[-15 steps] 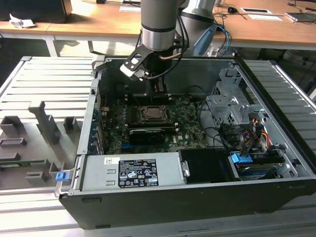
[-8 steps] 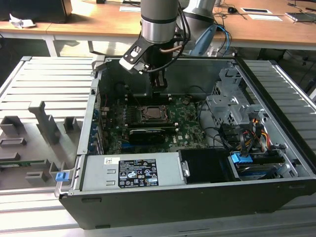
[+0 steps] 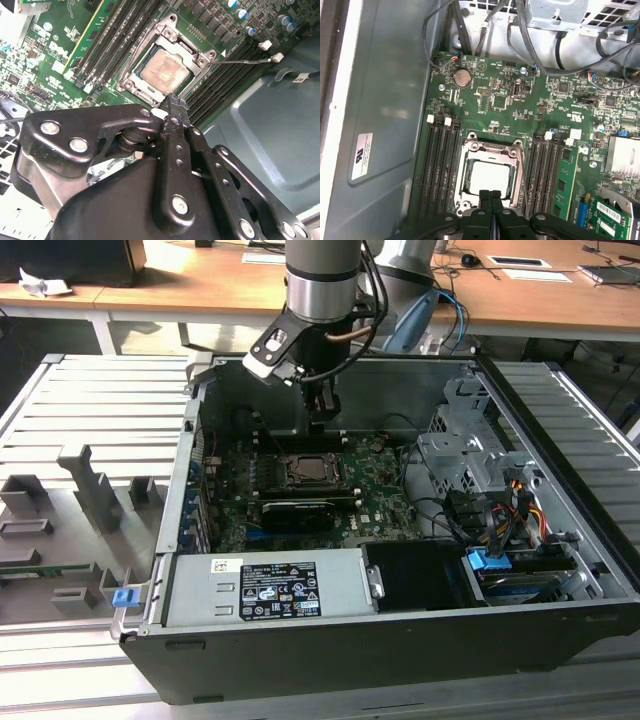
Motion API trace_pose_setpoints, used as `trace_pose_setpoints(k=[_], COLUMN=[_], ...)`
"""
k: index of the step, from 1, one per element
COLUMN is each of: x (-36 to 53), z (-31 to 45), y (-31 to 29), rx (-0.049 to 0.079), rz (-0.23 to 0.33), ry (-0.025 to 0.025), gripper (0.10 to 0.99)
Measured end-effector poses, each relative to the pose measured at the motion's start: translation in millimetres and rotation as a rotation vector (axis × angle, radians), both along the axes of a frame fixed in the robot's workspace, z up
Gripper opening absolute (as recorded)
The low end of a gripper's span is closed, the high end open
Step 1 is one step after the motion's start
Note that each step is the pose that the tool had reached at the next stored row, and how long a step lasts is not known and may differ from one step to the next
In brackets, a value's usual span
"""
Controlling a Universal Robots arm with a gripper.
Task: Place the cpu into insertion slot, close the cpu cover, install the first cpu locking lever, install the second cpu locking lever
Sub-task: 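Install the first cpu locking lever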
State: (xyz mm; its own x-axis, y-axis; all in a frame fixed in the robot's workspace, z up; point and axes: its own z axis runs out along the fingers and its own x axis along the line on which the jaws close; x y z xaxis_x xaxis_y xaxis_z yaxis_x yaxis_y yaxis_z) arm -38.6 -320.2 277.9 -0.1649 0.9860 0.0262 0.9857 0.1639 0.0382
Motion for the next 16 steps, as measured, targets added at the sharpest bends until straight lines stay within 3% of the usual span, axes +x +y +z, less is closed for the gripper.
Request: trace_pose_setpoints(k=[7,9,16], x=[0.0,0.0,0.0], z=[0.0,0.0,0.0], y=[0.0,0.0,0.0], rx=[0.000,0.000,0.000], rz=[0.041,0.089,0.167], ry=[0.0000,0.0000,0.0000], gripper=[0.106,0.106,0.106])
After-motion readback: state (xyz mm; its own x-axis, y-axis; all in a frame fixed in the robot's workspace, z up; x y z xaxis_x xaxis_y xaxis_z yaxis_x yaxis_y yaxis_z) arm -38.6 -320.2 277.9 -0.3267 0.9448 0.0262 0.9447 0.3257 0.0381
